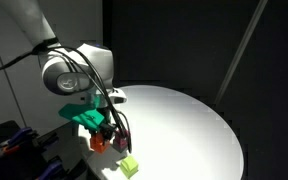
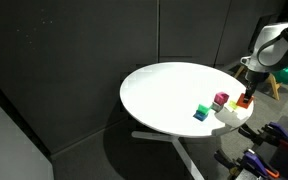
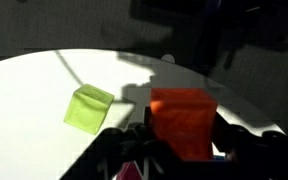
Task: Pick up the orange block and put it on the green block
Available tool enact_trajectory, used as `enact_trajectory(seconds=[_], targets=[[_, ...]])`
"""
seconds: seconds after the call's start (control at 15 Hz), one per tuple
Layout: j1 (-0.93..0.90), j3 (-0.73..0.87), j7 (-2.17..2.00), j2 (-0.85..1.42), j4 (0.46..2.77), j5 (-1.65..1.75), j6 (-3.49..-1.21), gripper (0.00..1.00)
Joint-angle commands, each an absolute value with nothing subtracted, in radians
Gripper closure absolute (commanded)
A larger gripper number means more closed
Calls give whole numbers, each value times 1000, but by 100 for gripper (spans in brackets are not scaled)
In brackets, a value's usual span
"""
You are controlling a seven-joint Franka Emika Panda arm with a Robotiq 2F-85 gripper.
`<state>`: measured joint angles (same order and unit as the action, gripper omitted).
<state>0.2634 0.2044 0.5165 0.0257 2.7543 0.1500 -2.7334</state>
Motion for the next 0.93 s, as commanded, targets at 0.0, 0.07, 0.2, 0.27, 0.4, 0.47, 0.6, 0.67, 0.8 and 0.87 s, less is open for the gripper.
enact_trajectory(seconds=[0.0, 0.07, 0.2, 0.27, 0.4, 0.47, 0.6, 0.67, 0.8, 0.87], targets=[[233, 193, 556, -19, 2765, 114, -2702, 70], [222, 188, 548, -18, 2762, 114, -2697, 70], [203, 178, 524, -10, 2753, 119, -2690, 70], [194, 172, 512, -6, 2749, 122, -2689, 70], [177, 160, 491, 1, 2742, 122, -2684, 70], [168, 153, 479, 5, 2739, 123, -2685, 70], [152, 141, 447, 10, 2729, 119, -2682, 70], [145, 135, 431, 12, 2724, 117, -2678, 70], [131, 122, 392, 16, 2714, 107, -2670, 70], [125, 116, 369, 19, 2707, 102, -2666, 70]])
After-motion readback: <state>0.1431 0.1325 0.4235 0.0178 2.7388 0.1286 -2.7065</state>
